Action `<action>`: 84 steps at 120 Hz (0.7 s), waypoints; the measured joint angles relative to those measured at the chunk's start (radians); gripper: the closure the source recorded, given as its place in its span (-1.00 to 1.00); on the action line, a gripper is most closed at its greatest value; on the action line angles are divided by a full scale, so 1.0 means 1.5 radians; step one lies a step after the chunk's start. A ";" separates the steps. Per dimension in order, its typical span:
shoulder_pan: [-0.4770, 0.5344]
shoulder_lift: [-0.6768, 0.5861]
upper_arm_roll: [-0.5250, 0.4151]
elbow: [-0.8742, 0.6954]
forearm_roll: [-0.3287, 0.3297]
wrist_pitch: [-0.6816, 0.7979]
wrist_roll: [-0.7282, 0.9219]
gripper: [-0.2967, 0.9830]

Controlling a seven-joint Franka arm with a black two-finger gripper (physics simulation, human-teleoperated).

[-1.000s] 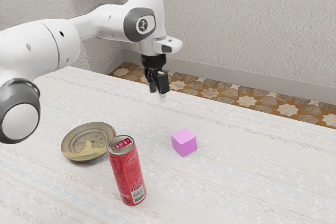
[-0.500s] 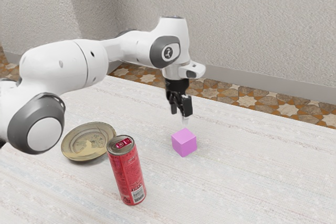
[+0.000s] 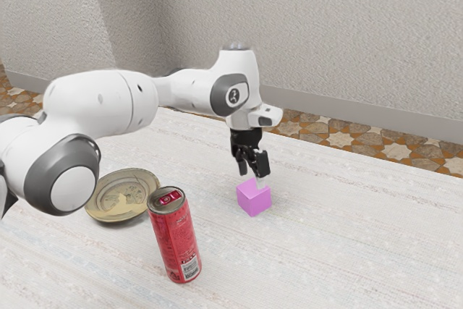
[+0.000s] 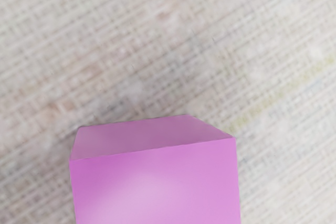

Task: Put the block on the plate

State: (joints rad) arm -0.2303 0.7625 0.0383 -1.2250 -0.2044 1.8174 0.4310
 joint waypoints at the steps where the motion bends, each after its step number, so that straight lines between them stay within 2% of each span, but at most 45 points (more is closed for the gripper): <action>1: 0.000 0.000 0.000 -0.001 0.000 0.002 0.000 -0.54; 41: -0.007 0.006 0.005 -0.027 0.026 0.033 0.002 -0.54; 84: -0.017 0.028 0.005 -0.026 0.031 0.045 -0.001 -0.54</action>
State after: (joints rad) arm -0.2557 0.8047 0.0452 -1.2636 -0.1580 1.8850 0.4301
